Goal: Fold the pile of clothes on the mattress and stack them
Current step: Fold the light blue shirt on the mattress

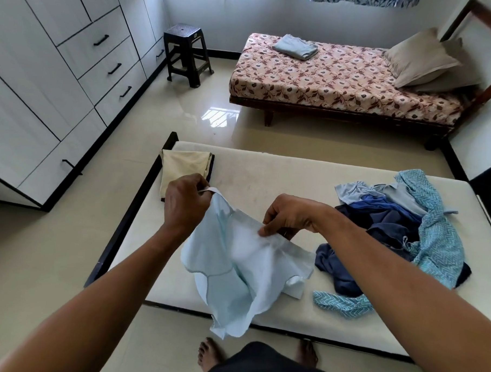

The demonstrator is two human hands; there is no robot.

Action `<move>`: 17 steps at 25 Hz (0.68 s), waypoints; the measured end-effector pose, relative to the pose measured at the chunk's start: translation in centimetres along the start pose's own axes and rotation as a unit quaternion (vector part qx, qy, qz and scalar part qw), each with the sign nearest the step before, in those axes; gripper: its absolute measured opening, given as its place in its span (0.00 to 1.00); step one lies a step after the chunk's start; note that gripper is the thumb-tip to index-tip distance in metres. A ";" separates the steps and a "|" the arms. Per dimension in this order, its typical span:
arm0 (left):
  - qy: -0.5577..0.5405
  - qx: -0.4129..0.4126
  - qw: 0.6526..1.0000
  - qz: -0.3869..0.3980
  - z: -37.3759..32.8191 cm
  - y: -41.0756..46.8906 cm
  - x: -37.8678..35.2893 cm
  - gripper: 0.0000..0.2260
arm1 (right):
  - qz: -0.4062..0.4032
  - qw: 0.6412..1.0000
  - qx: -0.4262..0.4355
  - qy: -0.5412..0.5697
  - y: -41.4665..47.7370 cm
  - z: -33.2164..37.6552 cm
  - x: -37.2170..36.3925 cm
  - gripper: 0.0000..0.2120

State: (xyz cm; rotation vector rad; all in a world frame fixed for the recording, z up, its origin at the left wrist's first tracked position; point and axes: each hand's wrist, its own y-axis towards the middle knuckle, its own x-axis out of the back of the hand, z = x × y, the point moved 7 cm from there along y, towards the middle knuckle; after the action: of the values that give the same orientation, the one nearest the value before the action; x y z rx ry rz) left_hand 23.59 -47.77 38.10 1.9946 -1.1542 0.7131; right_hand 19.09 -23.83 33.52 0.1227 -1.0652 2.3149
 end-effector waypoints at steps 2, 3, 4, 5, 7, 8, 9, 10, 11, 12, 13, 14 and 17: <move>-0.009 0.016 1.000 0.016 -0.1 -0.3 -0.4 0.03 | -0.006 0.997 -0.018 0.075 0.1 -0.2 -0.2 0.08; -0.011 0.022 0.999 0.025 -0.2 -0.4 -0.5 0.05 | -0.016 0.992 -0.021 0.120 0.2 -0.3 -0.2 0.09; -0.012 0.029 0.999 0.036 -0.2 -0.5 -0.6 0.07 | -0.027 0.986 -0.019 0.161 0.1 -0.4 -0.1 0.09; -0.018 0.038 0.998 0.047 -0.1 -0.6 -0.6 0.08 | -0.036 0.980 -0.012 0.197 0.0 -0.5 -0.1 0.09; -0.046 0.065 0.994 0.075 0.2 -0.7 -0.8 0.10 | -0.041 0.964 0.008 0.262 -0.1 -0.3 -0.4 0.07; -0.069 0.085 0.990 0.090 0.5 -0.8 -0.9 0.10 | -0.046 0.955 0.016 0.292 0.0 -0.2 -0.6 0.06; -0.102 0.109 0.984 0.102 0.7 -1.0 -1.1 0.08 | -0.060 0.947 0.021 0.315 0.1 -0.1 -0.7 0.06; -0.138 0.131 0.975 0.113 0.8 -1.2 -1.3 0.07 | -0.076 0.940 0.025 0.332 0.2 0.1 -0.8 0.07; -0.172 0.146 0.966 0.123 0.9 -1.5 -1.4 0.05 | -0.090 0.933 0.029 0.348 0.3 0.3 -1.0 0.08; -0.199 0.152 0.959 0.133 0.8 -1.7 -1.6 0.04 | -0.099 0.925 0.033 0.365 0.5 0.6 -1.2 0.09; -0.220 0.154 0.953 0.144 0.7 -2.0 -1.7 0.03 | -0.104 0.919 0.042 0.377 0.6 0.9 -1.4 0.09; -0.237 0.156 0.947 0.153 0.5 -2.2 -1.8 0.03 | -0.111 0.918 0.052 0.378 0.7 1.3 -1.6 0.10; -0.287 0.170 0.927 0.169 0.3 -3.0 -2.1 0.03 | -0.160 0.929 0.077 0.324 0.9 2.1 -2.1 0.13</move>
State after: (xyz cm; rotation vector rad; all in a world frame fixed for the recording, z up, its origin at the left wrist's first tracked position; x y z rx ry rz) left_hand 25.36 -45.92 35.39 2.4148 -1.8587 0.5290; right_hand 20.01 -26.78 33.65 -0.3629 -0.4832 1.9190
